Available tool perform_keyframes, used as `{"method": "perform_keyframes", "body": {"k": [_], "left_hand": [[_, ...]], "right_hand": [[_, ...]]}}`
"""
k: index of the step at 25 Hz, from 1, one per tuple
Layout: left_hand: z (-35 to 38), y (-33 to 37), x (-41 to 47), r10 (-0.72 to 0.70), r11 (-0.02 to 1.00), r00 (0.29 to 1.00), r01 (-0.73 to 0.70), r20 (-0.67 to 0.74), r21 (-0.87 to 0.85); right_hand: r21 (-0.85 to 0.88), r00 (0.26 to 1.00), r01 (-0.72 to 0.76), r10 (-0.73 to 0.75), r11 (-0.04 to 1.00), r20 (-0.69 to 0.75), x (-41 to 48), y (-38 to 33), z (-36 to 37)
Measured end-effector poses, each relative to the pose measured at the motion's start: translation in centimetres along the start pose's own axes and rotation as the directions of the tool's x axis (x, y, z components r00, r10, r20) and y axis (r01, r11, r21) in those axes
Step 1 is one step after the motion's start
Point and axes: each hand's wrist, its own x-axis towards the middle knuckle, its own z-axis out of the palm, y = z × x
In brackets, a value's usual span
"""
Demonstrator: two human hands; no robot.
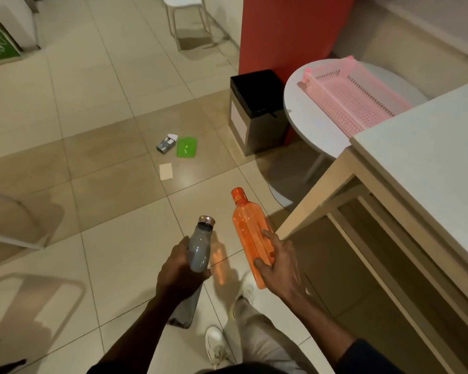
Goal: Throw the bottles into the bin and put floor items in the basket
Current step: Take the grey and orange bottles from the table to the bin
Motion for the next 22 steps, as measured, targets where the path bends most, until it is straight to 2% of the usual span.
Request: {"method": "perform_keyframes", "body": {"k": [8, 12, 15, 22], "left_hand": [[-4.2, 1.0, 11.4, -0.103, 0.983, 0.995, 0.101, 0.007, 0.153], [-8.2, 3.0, 17.7, -0.118, 0.967, 0.990, 0.133, -0.081, 0.219], [-10.3, 4.6, 22.2, -0.087, 0.962, 0.991, 0.110, -0.102, 0.250], [-13.3, 7.0, 34.0, -0.067, 0.966, 0.997, 0.072, -0.027, 0.249]], "right_hand": [[-0.059, 0.992, 0.031, -0.023, 0.998, 0.121, 15.6, -4.1, 2.0], [-0.065, 0.976, 0.063, -0.048, 0.996, 0.210, 23.6, -7.6, 2.2], [-0.084, 0.976, 0.067, -0.047, 0.994, 0.212, 28.1, -9.6, 1.8], [-0.080, 0.981, 0.012, 0.003, 0.997, 0.191, 36.7, -13.4, 2.0]]}}
